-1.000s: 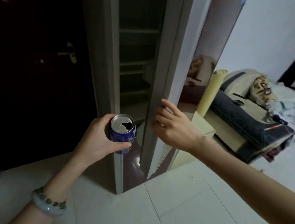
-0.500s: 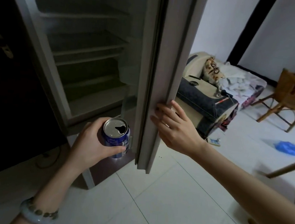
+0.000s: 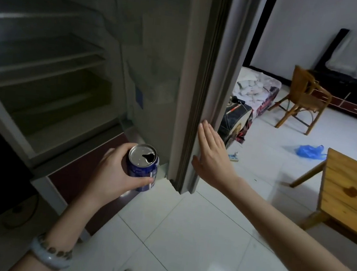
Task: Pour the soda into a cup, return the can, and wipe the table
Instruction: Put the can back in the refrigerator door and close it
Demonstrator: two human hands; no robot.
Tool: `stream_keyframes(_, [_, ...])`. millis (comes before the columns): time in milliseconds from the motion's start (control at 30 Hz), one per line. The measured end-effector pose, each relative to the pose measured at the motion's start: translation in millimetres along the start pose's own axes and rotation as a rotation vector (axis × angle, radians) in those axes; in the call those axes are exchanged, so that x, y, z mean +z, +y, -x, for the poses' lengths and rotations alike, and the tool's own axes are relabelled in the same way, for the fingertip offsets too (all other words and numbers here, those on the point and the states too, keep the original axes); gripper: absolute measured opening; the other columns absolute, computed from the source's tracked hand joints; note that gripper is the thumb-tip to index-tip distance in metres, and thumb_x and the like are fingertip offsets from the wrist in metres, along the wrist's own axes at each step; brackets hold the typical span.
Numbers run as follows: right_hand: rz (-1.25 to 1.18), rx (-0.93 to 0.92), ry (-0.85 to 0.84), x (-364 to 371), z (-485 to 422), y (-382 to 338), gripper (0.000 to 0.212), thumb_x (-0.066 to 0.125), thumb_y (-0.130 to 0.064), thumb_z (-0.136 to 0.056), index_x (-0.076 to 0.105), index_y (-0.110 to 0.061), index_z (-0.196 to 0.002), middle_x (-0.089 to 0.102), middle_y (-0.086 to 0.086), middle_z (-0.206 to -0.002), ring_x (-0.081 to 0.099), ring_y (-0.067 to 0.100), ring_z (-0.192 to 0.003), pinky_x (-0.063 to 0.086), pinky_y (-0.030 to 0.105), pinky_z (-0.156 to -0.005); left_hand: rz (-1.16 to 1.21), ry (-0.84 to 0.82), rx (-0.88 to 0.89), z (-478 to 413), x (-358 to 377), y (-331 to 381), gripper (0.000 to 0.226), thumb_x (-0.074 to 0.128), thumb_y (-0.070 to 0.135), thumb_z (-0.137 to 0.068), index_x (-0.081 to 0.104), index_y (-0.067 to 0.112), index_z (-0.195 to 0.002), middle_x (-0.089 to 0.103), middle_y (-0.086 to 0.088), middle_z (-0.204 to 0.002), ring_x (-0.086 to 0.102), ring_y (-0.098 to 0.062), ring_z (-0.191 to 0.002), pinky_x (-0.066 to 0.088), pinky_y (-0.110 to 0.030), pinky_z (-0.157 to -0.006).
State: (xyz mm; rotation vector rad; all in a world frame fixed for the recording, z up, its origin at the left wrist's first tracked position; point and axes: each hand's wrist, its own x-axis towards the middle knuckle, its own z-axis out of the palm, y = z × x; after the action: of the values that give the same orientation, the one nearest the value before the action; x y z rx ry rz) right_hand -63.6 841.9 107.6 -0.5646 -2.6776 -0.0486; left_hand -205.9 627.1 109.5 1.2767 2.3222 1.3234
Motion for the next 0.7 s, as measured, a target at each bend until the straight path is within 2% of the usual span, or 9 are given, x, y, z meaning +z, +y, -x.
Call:
stream_keyframes(100, [-0.04, 0.081, -0.003, -1, -6, 16, 0.08, 0.057, -0.022, -0.087, 0.008, 0.0, -0.147, 0.004, 0.018, -0.156, 0.002, 0.029, -0.145, 0.004, 0.035, -0.117, 0.022, -0.024, 0.036, -23, 14, 6, 0.072, 0.089, 0.03, -0.052, 0.049, 0.039, -0.111, 0.046, 0.028, -0.103, 0.047, -0.009, -0.107, 0.04, -0.018, -0.08])
stream_keyframes(167, [-0.06, 0.119, -0.007, -2, -10, 28, 0.083, 0.055, -0.024, -0.089, 0.002, -0.002, -0.148, -0.003, 0.016, -0.156, -0.005, 0.026, -0.145, -0.003, 0.03, -0.115, 0.051, -0.048, 0.055, -40, 25, 6, 0.071, 0.09, 0.031, -0.051, 0.051, 0.036, -0.111, 0.053, 0.021, -0.106, 0.05, -0.01, -0.107, 0.045, -0.026, -0.085])
stream_keyframes(267, [-0.062, 0.168, -0.019, 2, -18, 47, 0.086, 0.056, -0.025, -0.088, -0.001, -0.002, -0.148, -0.008, 0.016, -0.156, -0.008, 0.025, -0.144, -0.002, 0.032, -0.117, 0.068, -0.074, 0.077, -66, 40, 8, 0.073, 0.09, 0.033, -0.049, 0.052, 0.037, -0.111, 0.056, 0.013, -0.108, 0.052, -0.011, -0.106, 0.049, -0.039, -0.089])
stream_keyframes(467, [-0.042, 0.256, -0.018, 8, -37, 89, 0.088, 0.058, -0.025, -0.088, -0.003, -0.003, -0.148, -0.011, 0.014, -0.156, -0.013, 0.021, -0.143, -0.008, 0.025, -0.111, 0.07, -0.123, 0.129, -121, 58, 16, 0.074, 0.09, 0.033, -0.049, 0.051, 0.037, -0.112, 0.054, 0.009, -0.107, 0.052, -0.01, -0.103, 0.048, -0.035, -0.088])
stream_keyframes(600, [-0.029, 0.348, -0.032, 12, -58, 113, 0.091, 0.06, -0.024, -0.088, -0.005, -0.002, -0.147, -0.013, 0.016, -0.155, -0.013, 0.024, -0.143, -0.003, 0.032, -0.117, 0.075, -0.147, 0.175, -157, 67, 19, 0.072, 0.09, 0.031, -0.049, 0.051, 0.039, -0.109, 0.05, 0.019, -0.102, 0.05, -0.01, -0.104, 0.044, -0.028, -0.087])
stream_keyframes(700, [-0.078, 0.428, -0.033, 16, -78, 128, 0.09, 0.059, -0.021, -0.088, -0.006, -0.001, -0.147, -0.013, 0.017, -0.155, -0.013, 0.025, -0.143, -0.002, 0.033, -0.118, 0.104, -0.172, 0.196, -184, 72, 18, 0.071, 0.09, 0.029, -0.048, 0.049, 0.045, -0.104, 0.051, 0.019, -0.102, 0.051, -0.009, -0.105, 0.044, -0.028, -0.088])
